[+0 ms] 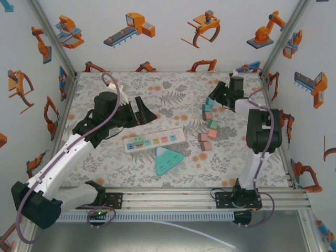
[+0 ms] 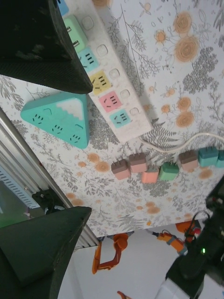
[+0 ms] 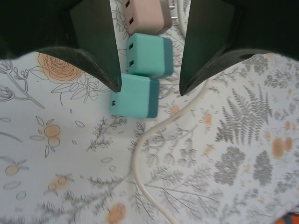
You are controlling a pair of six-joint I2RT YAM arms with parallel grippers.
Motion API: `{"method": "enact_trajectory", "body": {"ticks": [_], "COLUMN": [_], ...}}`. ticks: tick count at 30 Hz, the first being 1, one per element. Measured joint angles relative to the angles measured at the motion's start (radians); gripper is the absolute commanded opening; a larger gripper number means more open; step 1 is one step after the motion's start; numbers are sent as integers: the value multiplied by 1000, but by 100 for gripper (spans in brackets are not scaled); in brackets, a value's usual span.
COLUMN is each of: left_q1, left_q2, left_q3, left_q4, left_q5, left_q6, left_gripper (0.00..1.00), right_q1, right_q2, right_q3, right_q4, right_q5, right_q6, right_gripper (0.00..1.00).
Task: Pull the plug off the socket
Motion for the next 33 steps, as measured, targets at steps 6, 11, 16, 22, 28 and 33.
{"method": "enact_trajectory", "body": {"ticks": [6, 11, 16, 22, 28, 33], "left_q1": [6, 51, 101, 130, 159, 195], "left_q2": [-24, -60, -74, -74, -76, -63], "left_q3": [0, -20, -52, -89, -157, -215], "left_q4": [-80, -133, -189, -276, -323, -334], "left_q5": [-132, -225, -261, -295, -327, -316], "left_q6": [-24, -74, -98, -106, -139, -150], "left_gripper": [97, 97, 97, 99, 86, 73], "right_q1": [15, 97, 259, 467, 634, 737], "right_q2": [-167, -272, -341, -337, -272, -189], "right_q3": [5, 9, -28, -17, 71, 116], "right_q4": [14, 64, 122, 7, -174, -243], "right_q5": [-69, -196, -364, -488, -497, -484], "right_q6": [-70, -190, -398, -680, -934, -1044], "right_gripper": [51, 51, 53, 58, 59, 60]}}
